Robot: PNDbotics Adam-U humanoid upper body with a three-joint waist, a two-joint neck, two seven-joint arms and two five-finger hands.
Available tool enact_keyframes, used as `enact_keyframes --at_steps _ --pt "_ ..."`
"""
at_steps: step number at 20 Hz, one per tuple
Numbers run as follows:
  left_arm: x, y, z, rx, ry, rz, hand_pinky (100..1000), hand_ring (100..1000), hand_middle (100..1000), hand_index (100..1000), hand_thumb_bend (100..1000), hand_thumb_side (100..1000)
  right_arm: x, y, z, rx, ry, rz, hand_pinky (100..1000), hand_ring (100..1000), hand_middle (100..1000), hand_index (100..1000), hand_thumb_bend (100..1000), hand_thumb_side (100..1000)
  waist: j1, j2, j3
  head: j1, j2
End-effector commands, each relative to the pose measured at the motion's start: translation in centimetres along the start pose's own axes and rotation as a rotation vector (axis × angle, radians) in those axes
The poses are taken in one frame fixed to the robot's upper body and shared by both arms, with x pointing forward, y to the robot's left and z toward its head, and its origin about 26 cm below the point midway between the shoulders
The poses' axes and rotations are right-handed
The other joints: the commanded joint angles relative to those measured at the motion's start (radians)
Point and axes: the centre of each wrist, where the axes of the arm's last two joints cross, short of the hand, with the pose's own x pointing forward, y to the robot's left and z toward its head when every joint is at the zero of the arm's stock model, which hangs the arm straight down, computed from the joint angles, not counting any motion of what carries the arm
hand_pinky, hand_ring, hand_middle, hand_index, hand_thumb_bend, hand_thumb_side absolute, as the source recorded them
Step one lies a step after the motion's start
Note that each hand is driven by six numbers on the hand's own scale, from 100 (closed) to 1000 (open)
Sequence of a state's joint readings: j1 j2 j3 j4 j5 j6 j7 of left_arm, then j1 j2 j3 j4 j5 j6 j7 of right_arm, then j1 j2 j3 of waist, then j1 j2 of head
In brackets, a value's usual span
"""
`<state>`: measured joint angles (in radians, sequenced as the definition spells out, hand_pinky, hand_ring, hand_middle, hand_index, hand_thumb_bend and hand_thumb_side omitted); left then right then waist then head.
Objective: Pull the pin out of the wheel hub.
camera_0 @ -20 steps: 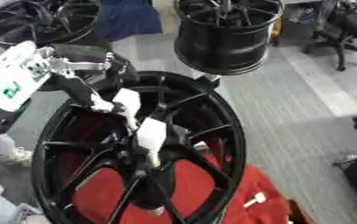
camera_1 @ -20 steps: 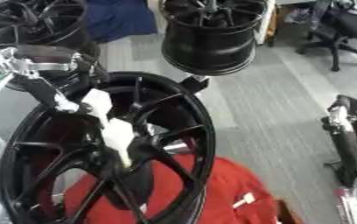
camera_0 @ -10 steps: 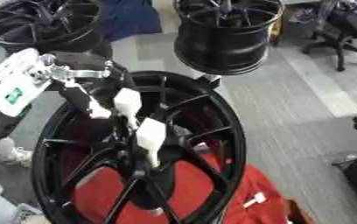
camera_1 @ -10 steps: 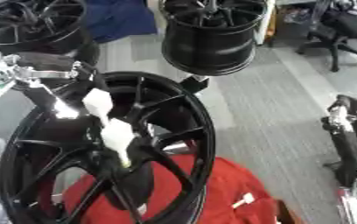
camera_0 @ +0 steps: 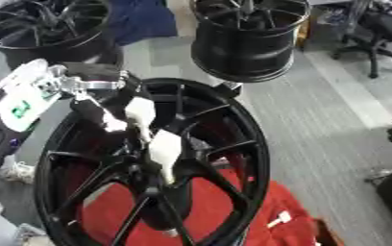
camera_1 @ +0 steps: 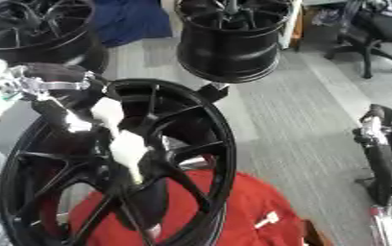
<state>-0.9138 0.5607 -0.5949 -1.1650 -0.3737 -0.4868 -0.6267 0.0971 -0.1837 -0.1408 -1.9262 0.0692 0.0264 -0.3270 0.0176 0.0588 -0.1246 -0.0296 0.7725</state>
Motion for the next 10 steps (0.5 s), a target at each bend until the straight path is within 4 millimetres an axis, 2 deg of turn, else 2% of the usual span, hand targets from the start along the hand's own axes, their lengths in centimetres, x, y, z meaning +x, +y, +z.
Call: enact_keyframes --at_steps 1,7,10 --pt "0.32 0.98 0.4 -0.263 -0.203 -0.207 595 533 725 853 211 445 0.49 -0.15 -0.35 0.004 -0.024 0.002 574 559 570 747 100 592 -0.001 -0.009 -0.002 0.0 -0.003" --pt "0.23 0.98 0.59 -0.276 -0.19 -0.223 579 513 691 828 209 347 0.46 -0.16 -0.34 0.003 -0.023 0.001 574 559 570 747 100 594 0.0 -0.009 -0.003 -0.001 -0.003" --pt "0.18 1.1 0.64 -0.266 -0.189 -0.217 544 469 607 767 163 279 0.46 -0.17 -0.34 0.002 -0.023 0.001 574 559 570 747 100 594 0.0 -0.009 -0.003 -0.001 -0.003"
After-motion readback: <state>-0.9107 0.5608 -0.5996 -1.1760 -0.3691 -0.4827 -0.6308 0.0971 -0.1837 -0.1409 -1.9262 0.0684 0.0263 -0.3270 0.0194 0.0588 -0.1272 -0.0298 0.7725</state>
